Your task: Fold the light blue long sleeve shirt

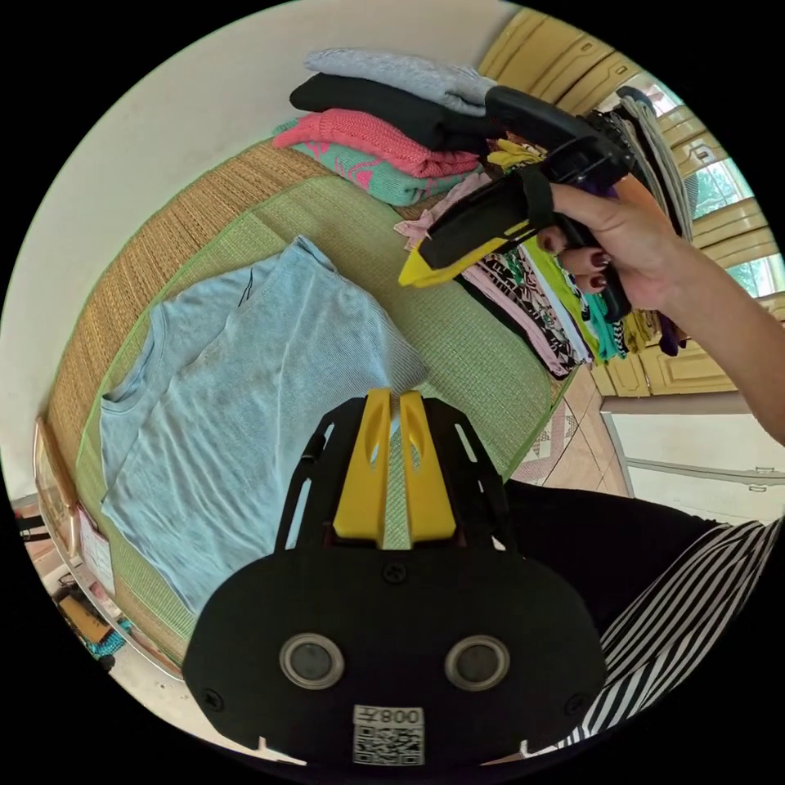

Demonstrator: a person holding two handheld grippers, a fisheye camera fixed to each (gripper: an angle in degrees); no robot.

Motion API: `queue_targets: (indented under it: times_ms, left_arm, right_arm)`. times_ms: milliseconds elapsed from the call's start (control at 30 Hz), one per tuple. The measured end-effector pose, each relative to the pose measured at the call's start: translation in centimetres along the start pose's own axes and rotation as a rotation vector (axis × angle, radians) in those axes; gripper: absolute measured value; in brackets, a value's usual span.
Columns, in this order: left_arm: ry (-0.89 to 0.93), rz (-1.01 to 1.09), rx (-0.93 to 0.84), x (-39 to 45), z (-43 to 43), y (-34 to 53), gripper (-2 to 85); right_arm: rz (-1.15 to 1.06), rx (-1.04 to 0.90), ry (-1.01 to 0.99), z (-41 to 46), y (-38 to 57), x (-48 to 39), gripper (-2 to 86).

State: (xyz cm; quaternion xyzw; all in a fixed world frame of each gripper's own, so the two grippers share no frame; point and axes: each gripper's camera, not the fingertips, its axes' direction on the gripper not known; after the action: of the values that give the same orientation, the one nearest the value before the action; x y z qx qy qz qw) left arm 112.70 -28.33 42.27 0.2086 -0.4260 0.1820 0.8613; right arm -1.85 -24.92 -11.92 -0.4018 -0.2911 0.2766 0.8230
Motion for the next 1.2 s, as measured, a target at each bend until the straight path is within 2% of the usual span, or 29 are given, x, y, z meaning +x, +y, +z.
queue_targets:
  times_ms: [200,300,467,667,833,1200]
  left_arm:
    - [0.057,-0.051,0.046,-1.6,0.0,2.2,1.9]
    - [0.097,-0.086,0.071,-2.9,0.1,3.6,1.8]
    - [0.154,-0.13,0.105,-6.0,0.5,6.6,1.7]
    - [0.213,-0.147,0.124,-10.1,1.9,10.1,1.8]
    - [0.258,-0.164,0.139,-14.0,3.1,13.4,1.8]
    - [0.419,-0.244,0.219,-26.1,5.4,24.0,1.8]
  right_arm:
    - [0.096,0.119,-0.032,1.3,-7.9,4.3,13.9]
    - [0.122,0.077,0.0,3.6,-11.3,4.8,14.2]
    - [0.147,0.07,-0.057,6.2,-14.3,5.4,13.5]
    - [0.172,0.048,-0.025,8.3,-16.4,5.4,9.3]
    - [0.143,0.063,-0.039,10.0,-17.5,3.8,4.2]
    - [0.083,0.175,-0.134,13.5,-18.1,-2.9,2.7]
